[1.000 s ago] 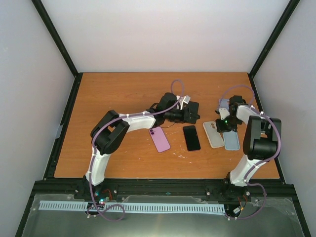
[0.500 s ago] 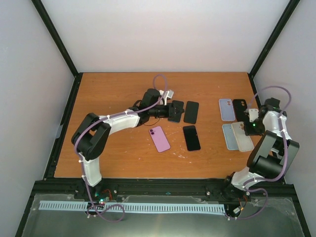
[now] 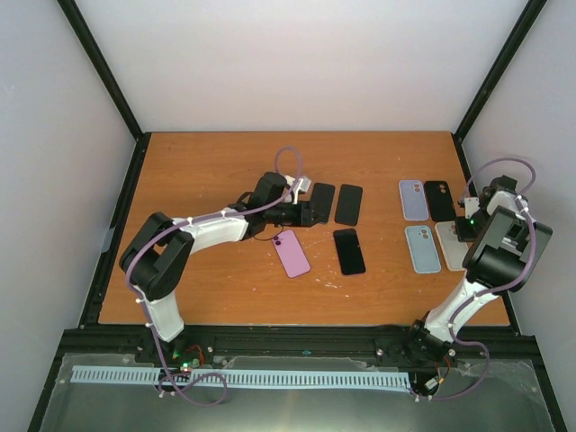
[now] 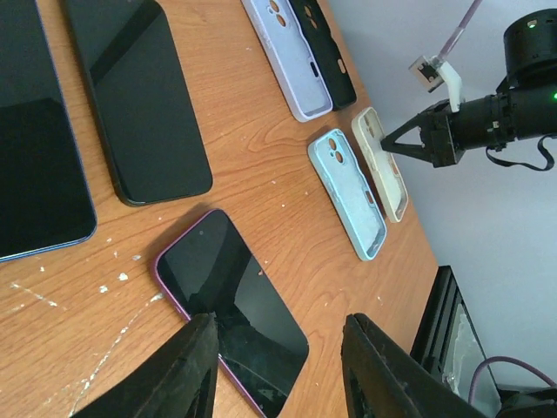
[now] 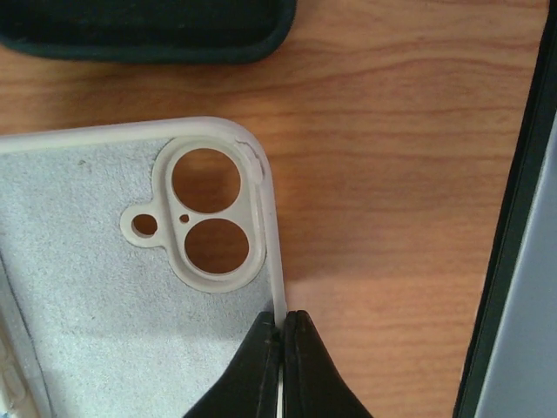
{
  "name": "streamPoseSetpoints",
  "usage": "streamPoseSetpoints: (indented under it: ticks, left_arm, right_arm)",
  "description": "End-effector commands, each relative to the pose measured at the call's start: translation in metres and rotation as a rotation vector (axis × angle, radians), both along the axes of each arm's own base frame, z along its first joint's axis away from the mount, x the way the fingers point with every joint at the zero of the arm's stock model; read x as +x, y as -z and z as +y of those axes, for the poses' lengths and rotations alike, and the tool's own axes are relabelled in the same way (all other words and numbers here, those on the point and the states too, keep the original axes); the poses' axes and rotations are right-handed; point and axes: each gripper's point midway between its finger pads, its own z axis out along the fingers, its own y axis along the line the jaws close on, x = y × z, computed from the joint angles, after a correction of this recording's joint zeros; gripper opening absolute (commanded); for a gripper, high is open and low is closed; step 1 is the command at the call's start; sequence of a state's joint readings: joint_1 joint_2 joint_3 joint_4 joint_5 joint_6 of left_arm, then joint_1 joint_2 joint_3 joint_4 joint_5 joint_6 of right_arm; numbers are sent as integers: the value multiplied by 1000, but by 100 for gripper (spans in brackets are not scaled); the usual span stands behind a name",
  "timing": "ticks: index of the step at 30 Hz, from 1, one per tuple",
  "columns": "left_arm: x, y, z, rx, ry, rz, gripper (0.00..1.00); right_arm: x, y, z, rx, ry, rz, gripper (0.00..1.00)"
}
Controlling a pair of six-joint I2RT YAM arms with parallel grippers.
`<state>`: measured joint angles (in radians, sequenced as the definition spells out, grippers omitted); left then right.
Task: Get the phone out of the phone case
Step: Place the phone case at the center of the board.
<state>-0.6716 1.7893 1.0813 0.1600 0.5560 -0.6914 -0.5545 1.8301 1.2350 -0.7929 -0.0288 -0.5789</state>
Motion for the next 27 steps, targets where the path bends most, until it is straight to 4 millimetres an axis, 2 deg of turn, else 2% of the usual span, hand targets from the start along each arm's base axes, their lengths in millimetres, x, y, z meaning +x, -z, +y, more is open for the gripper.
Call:
streamPoseSetpoints:
  ticks: [1,5,6,9,11,13,14,16,18,21,22,24,27]
  left_arm:
    - [-2,-20,3,-10,-1,-61,41]
    - [-2,-17,4,3,-4,-56,41]
    - [-3,-16,5,8,-5,-54,41]
    - [-3,-11,12,35,-25,-49,41]
    - [-2,-10,21,66,-58,-63,43]
    - [-2,-7,34,106,-99,-76,45]
    - [-2,-5,42,124,-121,-79,46]
    - [-2,-1,60,148,-172,-76,48]
    - [-4,11,85,176,-243,-45,51]
    - [1,19,129,205,-386,-18,58]
    - [3,23,145,226,-440,-14,61]
    - [5,24,174,259,-533,1,67]
    - [2,22,212,294,-657,13,74]
  right_arm:
    - [16,6,-15,-27,46,-20,3]
    - [21,12,-3,54,48,-26,6]
    - [21,11,0,67,50,-24,12]
    - [18,-3,-5,31,76,-35,44]
    - [18,-27,-8,-13,95,-90,55]
    - [20,-56,8,7,69,-163,63]
    - [21,-67,28,20,16,-183,67]
    - [22,-77,82,21,-150,-188,73]
    - [18,-80,145,13,-323,-184,78]
    - [15,-83,233,52,-504,-209,93]
    - [12,-82,260,63,-563,-203,99]
    - [2,-73,311,83,-681,-159,100]
    - [-24,-45,373,75,-840,-33,100]
